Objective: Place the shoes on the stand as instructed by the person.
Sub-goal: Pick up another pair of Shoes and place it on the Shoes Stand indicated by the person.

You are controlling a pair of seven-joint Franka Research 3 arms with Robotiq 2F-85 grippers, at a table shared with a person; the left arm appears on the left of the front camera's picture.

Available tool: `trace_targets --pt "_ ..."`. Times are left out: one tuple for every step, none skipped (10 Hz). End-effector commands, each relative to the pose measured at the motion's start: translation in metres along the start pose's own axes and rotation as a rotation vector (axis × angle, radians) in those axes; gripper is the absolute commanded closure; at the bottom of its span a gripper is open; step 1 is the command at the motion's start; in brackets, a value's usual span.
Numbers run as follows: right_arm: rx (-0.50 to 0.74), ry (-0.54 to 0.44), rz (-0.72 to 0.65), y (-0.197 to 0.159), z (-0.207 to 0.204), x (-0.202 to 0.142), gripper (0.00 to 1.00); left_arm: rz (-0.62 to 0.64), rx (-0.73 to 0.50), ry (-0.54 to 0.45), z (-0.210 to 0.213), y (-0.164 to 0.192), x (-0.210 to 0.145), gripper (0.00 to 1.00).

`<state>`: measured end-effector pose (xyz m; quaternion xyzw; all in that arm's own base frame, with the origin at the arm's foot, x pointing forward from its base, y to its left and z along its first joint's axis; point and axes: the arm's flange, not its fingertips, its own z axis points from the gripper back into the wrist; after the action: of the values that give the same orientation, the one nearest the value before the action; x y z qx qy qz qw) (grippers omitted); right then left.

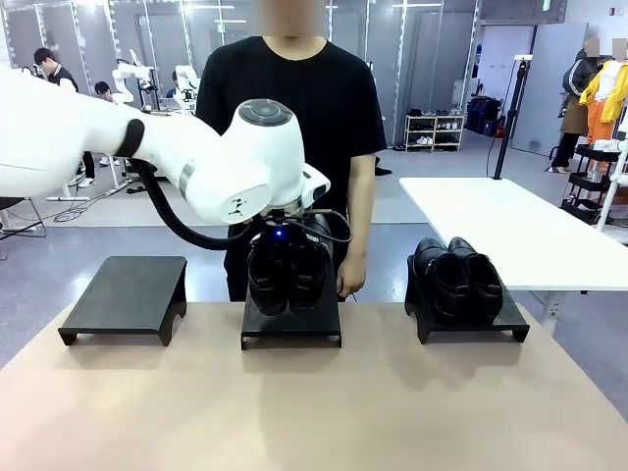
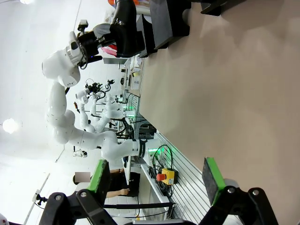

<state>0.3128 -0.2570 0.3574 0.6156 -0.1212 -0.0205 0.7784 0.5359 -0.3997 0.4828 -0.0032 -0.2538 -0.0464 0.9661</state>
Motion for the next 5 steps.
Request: trace_targets --pt "-0.002 0.011 0.005 0.002 0.0 -0.003 0.0 -0.01 -0.024 -0.05 -0.011 -0.008 0.025 0.9" --pt "-0.002 0.011 0.005 0.002 0.0 -0.003 0.0 -0.016 0.01 -0.061 -0.023 -0.008 0.029 0.9" --pt "-0.002 0.011 0.005 0.002 0.0 -0.003 0.0 -0.012 0.022 -0.064 -0.033 -0.007 0.033 0.9" --pt "-0.002 0.011 0.005 0.002 0.0 -0.003 0.0 0.003 0.026 -0.053 -0.043 -0.003 0.037 0.9" --pt "-0.002 0.011 0.005 0.002 0.0 -0.003 0.0 -0.006 0.027 -0.046 -0.052 -0.001 0.038 0.9"
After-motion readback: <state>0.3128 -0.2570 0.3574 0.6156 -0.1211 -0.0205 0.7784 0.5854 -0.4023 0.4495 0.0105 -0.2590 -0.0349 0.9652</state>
